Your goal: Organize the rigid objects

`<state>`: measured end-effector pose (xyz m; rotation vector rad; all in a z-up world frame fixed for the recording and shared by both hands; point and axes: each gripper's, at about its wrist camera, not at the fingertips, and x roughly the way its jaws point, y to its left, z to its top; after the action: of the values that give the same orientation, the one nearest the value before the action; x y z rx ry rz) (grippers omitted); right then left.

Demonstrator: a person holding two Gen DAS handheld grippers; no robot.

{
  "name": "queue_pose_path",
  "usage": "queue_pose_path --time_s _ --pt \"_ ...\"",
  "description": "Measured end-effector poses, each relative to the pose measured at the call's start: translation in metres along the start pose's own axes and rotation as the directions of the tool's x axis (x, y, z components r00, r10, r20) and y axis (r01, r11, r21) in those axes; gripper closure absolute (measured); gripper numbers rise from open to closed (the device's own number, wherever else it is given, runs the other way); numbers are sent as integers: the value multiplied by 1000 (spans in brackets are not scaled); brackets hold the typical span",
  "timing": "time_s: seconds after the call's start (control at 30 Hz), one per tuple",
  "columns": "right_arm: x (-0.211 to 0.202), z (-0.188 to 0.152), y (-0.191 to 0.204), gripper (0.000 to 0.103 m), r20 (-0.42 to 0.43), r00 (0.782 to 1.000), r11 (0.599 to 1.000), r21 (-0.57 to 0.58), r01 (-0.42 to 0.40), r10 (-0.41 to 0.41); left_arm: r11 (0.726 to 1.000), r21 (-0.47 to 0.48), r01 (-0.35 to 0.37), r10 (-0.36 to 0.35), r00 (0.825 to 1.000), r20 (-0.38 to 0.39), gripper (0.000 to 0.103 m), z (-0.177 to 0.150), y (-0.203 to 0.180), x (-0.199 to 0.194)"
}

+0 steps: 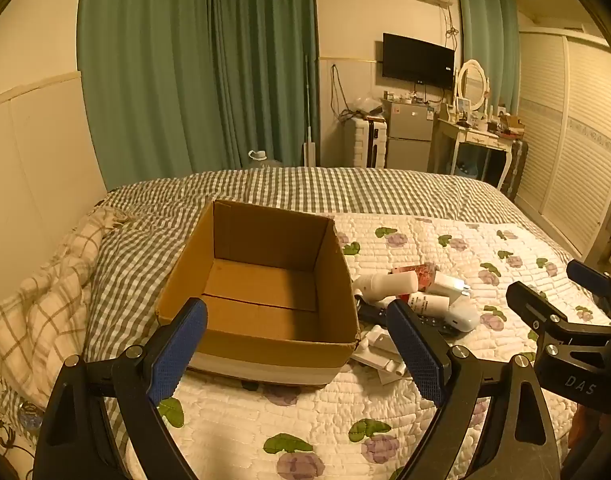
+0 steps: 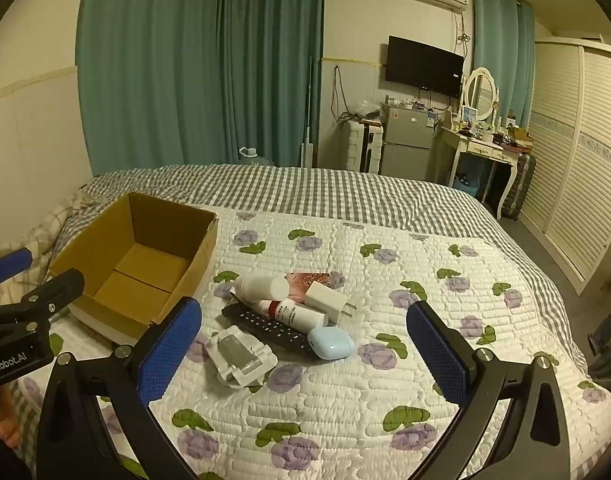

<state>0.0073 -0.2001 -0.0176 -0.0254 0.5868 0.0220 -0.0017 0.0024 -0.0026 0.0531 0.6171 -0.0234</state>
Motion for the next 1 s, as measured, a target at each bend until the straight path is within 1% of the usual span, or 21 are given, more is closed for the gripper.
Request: queue_pose_path --time_s 0.43,1.0 --pt "4 -2 0 0 -15 1000 1000 -6 6 -6 1000 6 10 -10 1000 -12 9 2 -4 0" --pt "6 -4 0 0 -21 1000 1000 -3 6 -6 1000 6 3 -3 1000 -16 9 0 0 3"
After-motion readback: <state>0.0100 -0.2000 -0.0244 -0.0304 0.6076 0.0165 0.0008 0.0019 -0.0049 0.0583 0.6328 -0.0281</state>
